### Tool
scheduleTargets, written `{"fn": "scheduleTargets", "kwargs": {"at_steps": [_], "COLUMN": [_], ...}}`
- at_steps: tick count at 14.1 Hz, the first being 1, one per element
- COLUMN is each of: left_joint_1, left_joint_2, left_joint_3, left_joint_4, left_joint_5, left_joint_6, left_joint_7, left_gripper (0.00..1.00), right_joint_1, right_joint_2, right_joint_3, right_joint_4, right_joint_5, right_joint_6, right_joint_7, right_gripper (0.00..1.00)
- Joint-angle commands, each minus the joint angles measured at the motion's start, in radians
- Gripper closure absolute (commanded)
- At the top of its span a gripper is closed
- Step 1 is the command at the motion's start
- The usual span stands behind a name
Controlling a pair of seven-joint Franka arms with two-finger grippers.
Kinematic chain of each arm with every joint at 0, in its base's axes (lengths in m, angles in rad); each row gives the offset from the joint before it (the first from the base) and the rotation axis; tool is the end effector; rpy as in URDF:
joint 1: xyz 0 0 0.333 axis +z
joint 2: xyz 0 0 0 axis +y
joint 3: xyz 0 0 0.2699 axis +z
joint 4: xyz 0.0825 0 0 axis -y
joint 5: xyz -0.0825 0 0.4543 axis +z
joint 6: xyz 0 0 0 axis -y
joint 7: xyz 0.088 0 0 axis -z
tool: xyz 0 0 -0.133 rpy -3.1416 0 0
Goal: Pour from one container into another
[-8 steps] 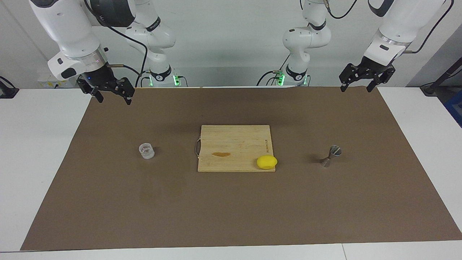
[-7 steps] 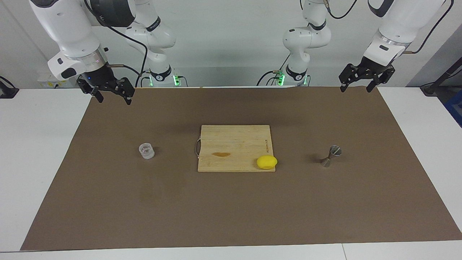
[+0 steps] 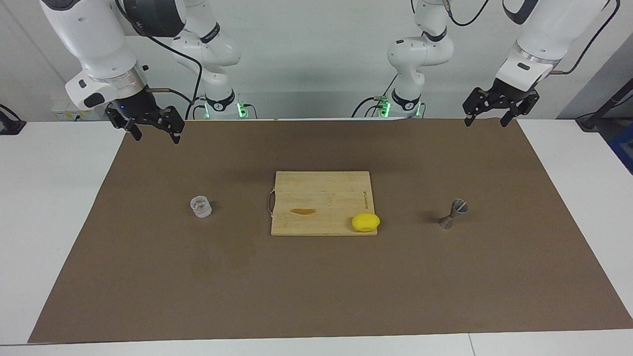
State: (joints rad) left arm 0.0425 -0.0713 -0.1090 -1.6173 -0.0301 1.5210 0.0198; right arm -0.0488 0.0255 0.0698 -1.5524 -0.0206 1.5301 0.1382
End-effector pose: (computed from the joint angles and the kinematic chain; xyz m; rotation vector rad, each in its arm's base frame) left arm 0.5982 -0.0456 0.5664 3.1166 -0.1357 -0.0405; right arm 0.6257 0.0099 0.5430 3.1128 -0.1831 -0.0719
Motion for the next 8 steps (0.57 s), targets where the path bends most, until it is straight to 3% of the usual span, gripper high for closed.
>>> {"fn": "scheduleTargets", "kwargs": {"at_steps": [1,5,8], "left_joint_1": [-0.004,0.060,0.150], "left_joint_2": [-0.005,-0.021,-0.008], "left_joint_3": [0.005,0.015,0.028], "left_joint_4": [-0.010,-0.055,-0.139], "left_joint_5": [-0.007,-0.022,-0.179], "left_joint_6": [-0.018,0.011,0.040], "left_joint_7": [-0.006,-0.029,-0.197], "left_gripper": [0.00,0.00,0.00], "right_joint_1": [-0.016,-0.016,-0.016], "right_joint_2": [-0.019,-0.019,-0.019], "right_joint_3": [0.007,0.007,0.007], "right_joint_4": [-0.023,-0.025,-0.023], "right_joint_5": [0.013,0.013,0.013], "right_joint_6": [0.010,0.010,0.010], "right_joint_7": [-0.029,-0.029,-0.029], "right_gripper": [0.00,0.00,0.00]}}
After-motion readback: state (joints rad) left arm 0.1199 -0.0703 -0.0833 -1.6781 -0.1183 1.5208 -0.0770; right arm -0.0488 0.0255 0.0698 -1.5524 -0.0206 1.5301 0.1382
